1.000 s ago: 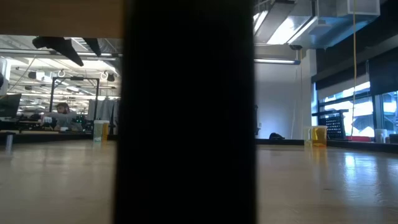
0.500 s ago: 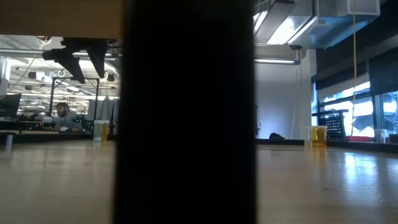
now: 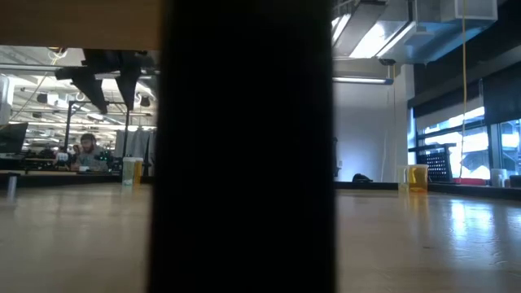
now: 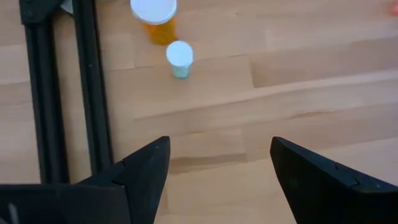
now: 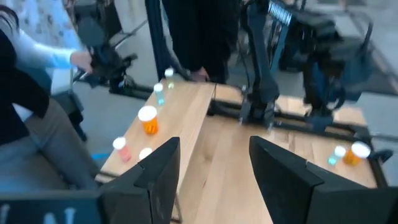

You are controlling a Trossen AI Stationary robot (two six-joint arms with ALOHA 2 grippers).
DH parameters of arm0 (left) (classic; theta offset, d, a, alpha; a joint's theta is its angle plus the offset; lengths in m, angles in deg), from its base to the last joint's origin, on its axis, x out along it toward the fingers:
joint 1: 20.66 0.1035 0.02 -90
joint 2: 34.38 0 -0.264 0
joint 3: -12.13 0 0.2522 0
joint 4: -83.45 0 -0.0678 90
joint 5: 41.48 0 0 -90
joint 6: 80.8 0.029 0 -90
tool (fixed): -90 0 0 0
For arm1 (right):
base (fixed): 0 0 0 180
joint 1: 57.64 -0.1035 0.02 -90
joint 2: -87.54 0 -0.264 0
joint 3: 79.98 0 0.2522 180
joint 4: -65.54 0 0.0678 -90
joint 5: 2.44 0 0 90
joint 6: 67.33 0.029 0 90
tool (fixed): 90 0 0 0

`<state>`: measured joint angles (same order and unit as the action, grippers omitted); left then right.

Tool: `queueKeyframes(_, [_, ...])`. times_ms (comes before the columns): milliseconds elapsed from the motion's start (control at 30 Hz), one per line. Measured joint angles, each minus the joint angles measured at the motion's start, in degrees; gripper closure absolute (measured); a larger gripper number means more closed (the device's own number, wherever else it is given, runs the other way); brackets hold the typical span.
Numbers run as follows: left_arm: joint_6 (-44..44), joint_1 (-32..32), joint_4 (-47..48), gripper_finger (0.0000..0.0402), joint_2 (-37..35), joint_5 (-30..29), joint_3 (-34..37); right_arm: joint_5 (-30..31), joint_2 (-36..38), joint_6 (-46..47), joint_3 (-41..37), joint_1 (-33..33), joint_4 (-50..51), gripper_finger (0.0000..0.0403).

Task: Pick and place medicine bottles onto shelf by color
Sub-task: Put the top left blue pill bottle on the shelf aligned with the other blue pill bottle

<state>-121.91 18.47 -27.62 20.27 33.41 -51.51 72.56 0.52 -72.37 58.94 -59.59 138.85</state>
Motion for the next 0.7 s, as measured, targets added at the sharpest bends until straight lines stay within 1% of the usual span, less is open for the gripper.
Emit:
queueKeyframes(100, [1.61, 0.24, -1.77, 0.0129, 2.63, -0.48, 1.78, 1.08, -0.01, 0.02, 0.0, 0.02, -0.78, 0.0206])
queueKeyframes(300, [0.94, 0.24, -10.61, 0.0129, 5.97, -1.21, 6.73, 5.02, -0.02, 0.2, 0.0, 0.02, -0.85, 0.0206])
queueKeyframes(500, [0.74, -0.63, -17.46, 0.0129, 6.88, -7.64, 10.21, 5.03, -0.02, 0.09, 0.0, 0.02, -0.83, 0.0206])
queueKeyframes(700, [-2.19, -0.52, -22.5, 0.0129, 6.87, -8.0, 14.86, 4.92, -0.04, 0.07, 0.0, 0.02, -0.82, 0.0206])
